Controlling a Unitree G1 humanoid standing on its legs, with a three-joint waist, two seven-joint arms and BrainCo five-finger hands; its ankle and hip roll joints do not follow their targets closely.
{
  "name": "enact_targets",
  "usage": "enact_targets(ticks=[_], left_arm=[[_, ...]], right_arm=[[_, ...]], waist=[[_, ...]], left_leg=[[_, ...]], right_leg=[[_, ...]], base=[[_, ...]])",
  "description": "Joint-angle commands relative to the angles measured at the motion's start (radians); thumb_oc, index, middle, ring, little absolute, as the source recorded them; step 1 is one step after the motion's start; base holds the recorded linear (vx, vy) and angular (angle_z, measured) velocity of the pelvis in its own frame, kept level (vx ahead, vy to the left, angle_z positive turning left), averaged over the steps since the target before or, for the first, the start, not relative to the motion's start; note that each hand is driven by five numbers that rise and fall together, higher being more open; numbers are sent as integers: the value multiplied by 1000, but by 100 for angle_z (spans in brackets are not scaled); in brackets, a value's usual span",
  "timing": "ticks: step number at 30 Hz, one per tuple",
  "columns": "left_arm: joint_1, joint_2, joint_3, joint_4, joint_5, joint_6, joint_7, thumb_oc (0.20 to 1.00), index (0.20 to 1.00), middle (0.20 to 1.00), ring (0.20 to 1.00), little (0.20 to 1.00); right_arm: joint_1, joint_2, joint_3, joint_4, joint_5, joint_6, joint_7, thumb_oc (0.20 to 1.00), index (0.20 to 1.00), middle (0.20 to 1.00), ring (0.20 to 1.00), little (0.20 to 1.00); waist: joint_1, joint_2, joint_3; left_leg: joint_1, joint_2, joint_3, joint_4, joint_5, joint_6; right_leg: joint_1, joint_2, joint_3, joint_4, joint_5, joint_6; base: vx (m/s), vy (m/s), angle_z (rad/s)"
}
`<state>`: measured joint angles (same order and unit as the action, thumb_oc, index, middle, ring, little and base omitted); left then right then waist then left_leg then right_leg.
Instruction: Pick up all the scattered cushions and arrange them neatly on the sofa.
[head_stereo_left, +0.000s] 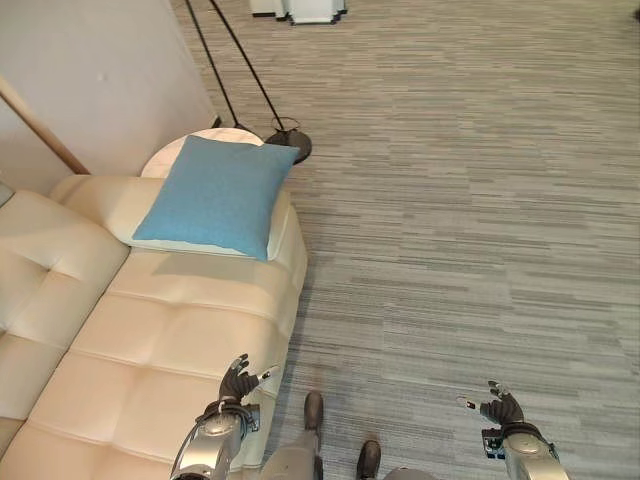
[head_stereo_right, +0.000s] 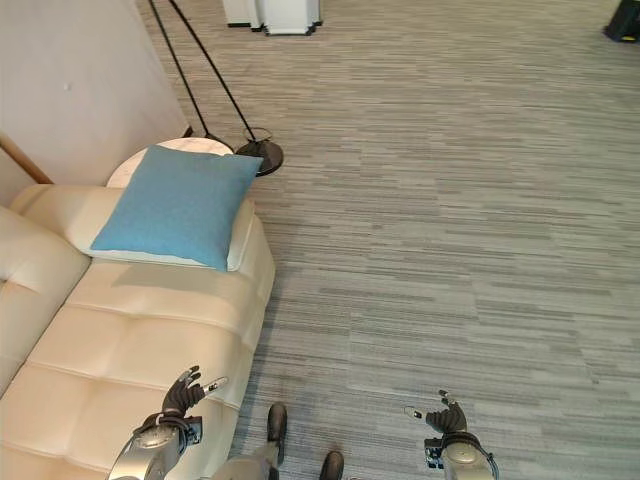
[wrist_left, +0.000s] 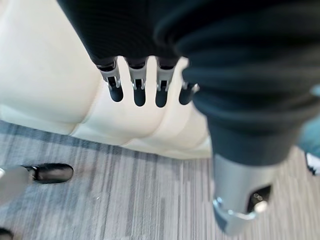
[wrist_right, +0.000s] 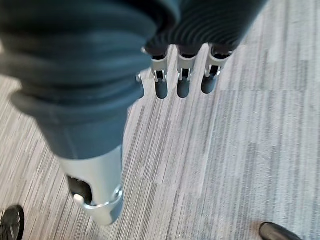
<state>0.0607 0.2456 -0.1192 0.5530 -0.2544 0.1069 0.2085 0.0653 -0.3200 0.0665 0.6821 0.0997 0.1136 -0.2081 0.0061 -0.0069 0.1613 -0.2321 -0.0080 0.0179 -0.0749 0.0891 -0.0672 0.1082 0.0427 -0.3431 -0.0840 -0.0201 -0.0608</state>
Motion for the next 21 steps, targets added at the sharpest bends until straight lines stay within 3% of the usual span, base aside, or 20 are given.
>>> enact_targets(ticks=[1, 3, 5, 7, 8, 9, 10, 11, 13, 15, 16, 17, 18, 19, 21], left_arm=[[7, 43, -7, -78, 35, -25, 12, 1000, 1000, 1000, 1000, 1000], [13, 47, -16, -74, 50, -19, 5, 1000, 1000, 1000, 1000, 1000], [18, 60, -19, -83, 62, -13, 3, 1000, 1000, 1000, 1000, 1000], [23, 74, -17, -102, 63, -13, 4, 1000, 1000, 1000, 1000, 1000], [23, 74, -17, -102, 63, -13, 4, 1000, 1000, 1000, 1000, 1000], [24, 83, -20, -106, 69, -9, 0, 1000, 1000, 1000, 1000, 1000], [24, 83, -20, -106, 69, -9, 0, 1000, 1000, 1000, 1000, 1000], [17, 84, -22, -102, 72, -10, 4, 1000, 1000, 1000, 1000, 1000], [10, 84, -20, -106, 68, -13, 3, 1000, 1000, 1000, 1000, 1000], [7, 87, -19, -108, 70, -12, 0, 1000, 1000, 1000, 1000, 1000], [3, 88, -16, -110, 73, -12, -3, 1000, 1000, 1000, 1000, 1000], [2, 87, -15, -111, 78, -13, -5, 1000, 1000, 1000, 1000, 1000], [2, 87, -15, -111, 78, -13, -5, 1000, 1000, 1000, 1000, 1000], [-5, 90, -8, -109, 87, -16, -7, 1000, 1000, 1000, 1000, 1000], [-10, 89, -4, -105, 91, -21, -7, 1000, 1000, 1000, 1000, 1000]], right_arm=[[15, -39, -31, -62, -10, -18, -4, 1000, 1000, 1000, 1000, 1000], [19, -30, -29, -58, -28, -14, 2, 1000, 1000, 1000, 1000, 1000], [21, -19, -25, -60, -32, -10, 8, 1000, 1000, 1000, 1000, 1000], [17, -12, -21, -67, -29, -15, 13, 1000, 1000, 1000, 1000, 1000], [17, -12, -21, -67, -29, -15, 13, 1000, 1000, 1000, 1000, 1000], [19, -8, -20, -68, -32, -6, 14, 1000, 1000, 1000, 1000, 1000], [19, -9, -20, -68, -32, -6, 14, 1000, 1000, 1000, 1000, 1000], [19, -5, -16, -76, -32, -6, 13, 1000, 1000, 1000, 1000, 1000], [20, -5, -25, -82, -26, -6, 12, 1000, 1000, 1000, 1000, 1000], [19, -7, -29, -83, -23, -4, 10, 1000, 1000, 1000, 1000, 1000], [24, -3, -40, -81, -14, -5, 4, 1000, 1000, 1000, 1000, 1000], [27, 0, -45, -81, -12, -6, 2, 1000, 1000, 1000, 1000, 1000], [27, 0, -45, -81, -12, -6, 2, 1000, 1000, 1000, 1000, 1000], [33, 1, -52, -84, -16, -2, 1, 1000, 1000, 1000, 1000, 1000], [39, 3, -59, -77, -22, 0, 1, 1000, 1000, 1000, 1000, 1000]], waist=[[16, 9, -45], [21, -7, -60], [25, -16, -58], [26, -23, -36], [27, -23, -38], [17, -13, -20], [19, -14, -19], [9, 6, 2], [8, 25, 23], [4, 31, 29], [-1, 33, 35], [-4, 31, 35], [-3, 32, 34], [-7, 23, 35], [-7, 17, 28]], left_leg=[[72, -27, 41, -12, 30, 26], [106, -45, 48, -12, 19, 54], [121, -54, 56, 20, -26, 82], [155, -71, 73, 30, -68, 119], [151, -71, 73, 29, -67, 119], [197, -73, 80, 24, -90, 137], [197, -74, 83, 24, -90, 137], [247, -63, 76, 1, -98, 142], [286, -49, 81, -2, -111, 131], [301, -42, 79, 0, -121, 128], [330, -36, 75, 1, -142, 117], [342, -34, 71, 1, -150, 111], [341, -33, 73, 1, -150, 111], [363, -37, 53, 3, -166, 100], [385, -36, 39, 9, -188, 92]], right_leg=[[111, -68, 86, -3, -114, 132], [116, -107, 94, 80, -133, 149], [58, -145, 104, 254, -96, 167], [-40, -196, 116, 484, 24, 199], [-45, -196, 117, 487, 23, 199], [-106, -219, 124, 607, 76, 198], [-110, -222, 127, 614, 73, 199], [-207, -203, 146, 658, 34, 176], [-240, -195, 111, 541, -10, 162], [-244, -189, 103, 487, -12, 160], [-250, -161, 120, 326, -7, 169], [-253, -141, 151, 217, 18, 180], [-250, -139, 152, 207, 24, 180], [-265, -130, 208, 74, 75, 206], [-279, -127, 243, -3, 107, 224]], base=[[581, 192, -15], [556, 219, -7], [393, 210, -1], [267, 197, -11], [273, 198, -8], [163, 112, 2], [343, 189, 28], [272, 90, 27], [303, 50, 8], [242, -39, 27], [394, -117, 37], [308, -110, 30], [321, -146, 24], [214, -96, 20], [345, -163, 21]])
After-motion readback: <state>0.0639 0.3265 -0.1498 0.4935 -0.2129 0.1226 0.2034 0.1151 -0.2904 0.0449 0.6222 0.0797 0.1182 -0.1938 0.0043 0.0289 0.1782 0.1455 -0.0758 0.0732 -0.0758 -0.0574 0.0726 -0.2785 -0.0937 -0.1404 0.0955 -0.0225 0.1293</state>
